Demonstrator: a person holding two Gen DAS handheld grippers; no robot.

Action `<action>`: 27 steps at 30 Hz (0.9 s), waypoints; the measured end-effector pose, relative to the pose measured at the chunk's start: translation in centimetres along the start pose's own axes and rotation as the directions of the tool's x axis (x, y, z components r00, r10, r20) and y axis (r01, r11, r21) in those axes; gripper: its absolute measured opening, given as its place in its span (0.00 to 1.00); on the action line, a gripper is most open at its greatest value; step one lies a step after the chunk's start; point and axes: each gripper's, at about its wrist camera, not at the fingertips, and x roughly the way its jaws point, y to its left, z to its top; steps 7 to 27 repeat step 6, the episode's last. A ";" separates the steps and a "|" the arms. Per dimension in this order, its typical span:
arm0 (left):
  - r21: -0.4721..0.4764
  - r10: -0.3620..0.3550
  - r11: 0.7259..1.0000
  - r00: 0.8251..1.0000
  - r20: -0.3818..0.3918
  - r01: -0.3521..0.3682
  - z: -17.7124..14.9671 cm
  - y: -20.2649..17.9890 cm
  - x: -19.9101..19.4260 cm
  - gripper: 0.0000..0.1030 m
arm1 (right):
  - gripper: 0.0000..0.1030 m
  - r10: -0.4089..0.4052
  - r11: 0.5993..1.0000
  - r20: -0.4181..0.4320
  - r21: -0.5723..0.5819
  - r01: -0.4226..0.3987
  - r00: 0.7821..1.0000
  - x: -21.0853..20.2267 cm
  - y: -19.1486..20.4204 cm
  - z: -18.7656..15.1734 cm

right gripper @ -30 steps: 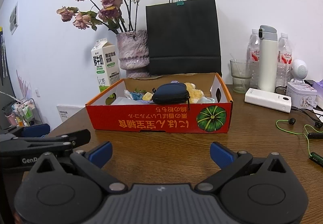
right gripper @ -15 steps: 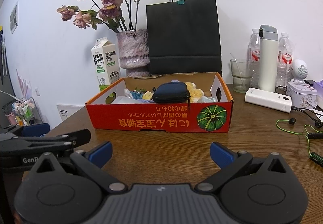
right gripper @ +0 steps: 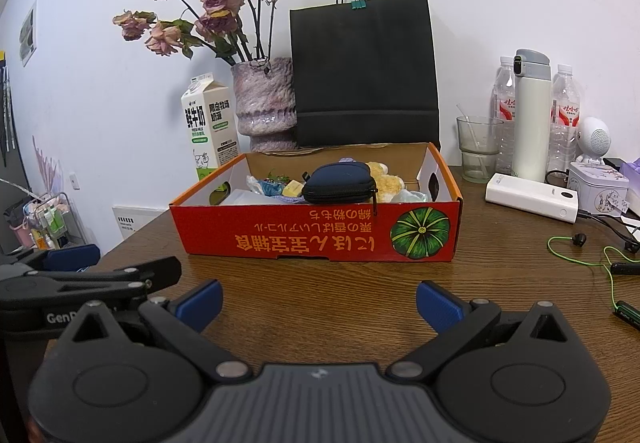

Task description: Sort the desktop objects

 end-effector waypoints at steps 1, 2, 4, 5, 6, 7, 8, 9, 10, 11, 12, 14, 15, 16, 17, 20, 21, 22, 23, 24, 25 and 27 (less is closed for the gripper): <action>0.000 -0.002 1.000 1.000 -0.001 0.002 0.0 0.0 0.0 1.00 | 1.00 0.000 1.000 0.000 0.000 0.000 1.000 0.0 0.0 0.0; -0.002 -0.005 1.000 1.000 -0.001 0.005 0.0 0.0 0.0 1.00 | 1.00 0.000 1.000 0.000 0.000 0.000 1.000 0.0 0.0 0.0; -0.005 -0.006 1.000 1.000 0.004 0.006 0.0 0.0 0.0 1.00 | 1.00 0.000 1.000 0.000 0.000 0.000 1.000 0.0 0.0 0.0; -0.005 0.007 1.000 1.000 0.010 -0.007 0.0 0.0 0.0 1.00 | 1.00 0.000 1.000 0.000 0.000 0.000 1.000 0.0 0.0 0.0; -0.003 0.015 1.000 1.000 0.012 -0.015 0.0 0.0 0.0 1.00 | 1.00 -0.001 1.000 -0.001 0.000 0.001 1.000 0.0 0.0 0.0; -0.003 0.015 1.000 1.000 0.012 -0.015 0.0 0.0 0.0 1.00 | 1.00 -0.001 1.000 -0.001 0.000 0.001 1.000 0.0 0.0 0.0; -0.003 0.015 1.000 1.000 0.012 -0.015 0.0 0.0 0.0 1.00 | 1.00 -0.001 1.000 -0.001 0.000 0.001 1.000 0.0 0.0 0.0; -0.003 0.015 1.000 1.000 0.012 -0.015 0.0 0.0 0.0 1.00 | 1.00 -0.001 1.000 -0.001 0.000 0.001 1.000 0.0 0.0 0.0; -0.003 0.015 1.000 1.000 0.012 -0.015 0.0 0.0 0.0 1.00 | 1.00 -0.001 1.000 -0.001 0.000 0.001 1.000 0.0 0.0 0.0; -0.003 0.015 1.000 1.000 0.012 -0.015 0.0 0.0 0.0 1.00 | 1.00 -0.001 1.000 -0.001 0.000 0.001 1.000 0.0 0.0 0.0; -0.003 0.015 1.000 1.000 0.012 -0.015 0.0 0.0 0.0 1.00 | 1.00 -0.001 1.000 -0.001 0.000 0.001 1.000 0.0 0.0 0.0; -0.003 0.015 1.000 1.000 0.012 -0.015 0.0 0.0 0.0 1.00 | 1.00 -0.001 1.000 -0.001 0.000 0.001 1.000 0.0 0.0 0.0; -0.003 0.015 1.000 1.000 0.012 -0.015 0.0 0.0 0.0 1.00 | 1.00 -0.001 1.000 -0.001 0.000 0.001 1.000 0.0 0.0 0.0; -0.003 0.015 1.000 1.000 0.012 -0.015 0.0 0.0 0.0 1.00 | 1.00 -0.001 1.000 -0.001 0.000 0.001 1.000 0.0 0.0 0.0; -0.003 0.015 1.000 1.000 0.012 -0.015 0.0 0.0 0.0 1.00 | 1.00 -0.001 1.000 -0.001 0.000 0.001 1.000 0.0 0.0 0.0; -0.003 0.015 1.000 1.000 0.012 -0.015 0.0 0.0 0.0 1.00 | 1.00 -0.001 1.000 -0.001 0.000 0.001 1.000 0.0 0.0 0.0; -0.003 0.015 1.000 1.000 0.012 -0.015 0.0 0.0 0.0 1.00 | 1.00 -0.001 1.000 -0.001 0.000 0.001 1.000 0.0 0.0 0.0; -0.003 0.015 1.000 1.000 0.012 -0.015 0.0 0.0 0.0 1.00 | 1.00 -0.001 1.000 -0.001 0.000 0.001 1.000 0.0 0.0 0.0; -0.003 0.015 1.000 1.000 0.012 -0.015 0.0 0.0 0.0 1.00 | 1.00 -0.001 1.000 -0.001 0.000 0.001 1.000 0.0 0.0 0.0; -0.003 0.015 1.000 1.000 0.012 -0.015 0.0 0.0 0.0 1.00 | 1.00 -0.001 1.000 -0.001 0.000 0.001 1.000 0.0 0.0 0.0; -0.003 0.015 1.000 1.000 0.012 -0.015 0.0 0.0 0.0 1.00 | 1.00 -0.001 1.000 -0.001 0.000 0.001 1.000 0.0 0.0 0.0; -0.003 0.015 1.000 1.000 0.012 -0.015 0.0 0.0 0.0 1.00 | 1.00 -0.001 1.000 -0.001 0.000 0.001 1.000 0.0 0.0 0.0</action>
